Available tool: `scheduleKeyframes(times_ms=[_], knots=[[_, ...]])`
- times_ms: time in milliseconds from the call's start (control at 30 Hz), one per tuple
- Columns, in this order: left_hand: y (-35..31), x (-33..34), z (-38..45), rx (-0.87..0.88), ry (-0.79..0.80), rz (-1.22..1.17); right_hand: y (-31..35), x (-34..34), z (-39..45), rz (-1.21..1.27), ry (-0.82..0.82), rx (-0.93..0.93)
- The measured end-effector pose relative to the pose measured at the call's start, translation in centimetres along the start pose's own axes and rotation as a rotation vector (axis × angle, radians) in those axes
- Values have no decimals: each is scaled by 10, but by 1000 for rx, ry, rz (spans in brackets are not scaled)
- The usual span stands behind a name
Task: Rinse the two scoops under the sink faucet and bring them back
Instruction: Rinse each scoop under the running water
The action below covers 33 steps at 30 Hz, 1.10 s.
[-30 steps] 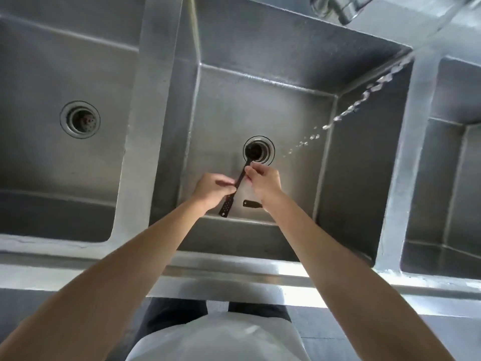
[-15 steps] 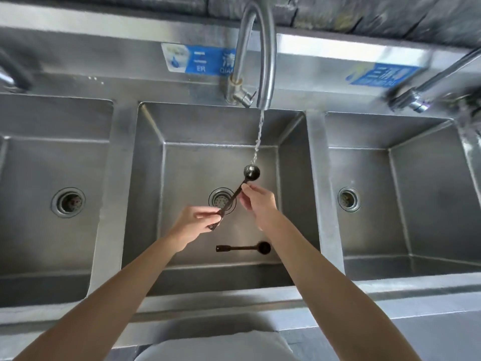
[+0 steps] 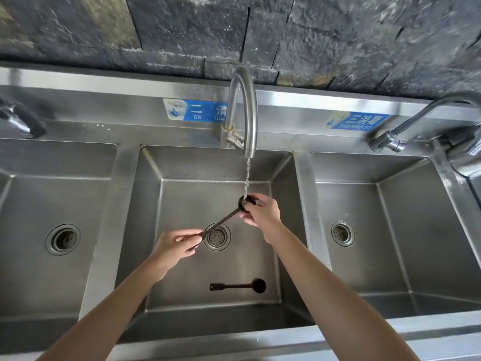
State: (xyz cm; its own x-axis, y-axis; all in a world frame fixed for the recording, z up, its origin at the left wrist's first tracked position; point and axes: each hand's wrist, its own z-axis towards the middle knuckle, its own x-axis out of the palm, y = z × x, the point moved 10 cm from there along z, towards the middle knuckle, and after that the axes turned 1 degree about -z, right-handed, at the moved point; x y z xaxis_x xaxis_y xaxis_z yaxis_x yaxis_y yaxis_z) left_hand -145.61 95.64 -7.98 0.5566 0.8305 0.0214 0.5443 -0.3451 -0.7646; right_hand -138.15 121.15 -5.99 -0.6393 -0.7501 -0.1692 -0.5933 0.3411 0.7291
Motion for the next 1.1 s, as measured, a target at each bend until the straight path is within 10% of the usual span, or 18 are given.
scheduleKeyframes(times_ms=[200, 1100], knots=[[14, -28, 1, -70, -212, -487, -6, 5, 0, -11, -102, 17], [22, -57, 13, -76, -264, -718, -17, 19, -20, 160, -173, 75]])
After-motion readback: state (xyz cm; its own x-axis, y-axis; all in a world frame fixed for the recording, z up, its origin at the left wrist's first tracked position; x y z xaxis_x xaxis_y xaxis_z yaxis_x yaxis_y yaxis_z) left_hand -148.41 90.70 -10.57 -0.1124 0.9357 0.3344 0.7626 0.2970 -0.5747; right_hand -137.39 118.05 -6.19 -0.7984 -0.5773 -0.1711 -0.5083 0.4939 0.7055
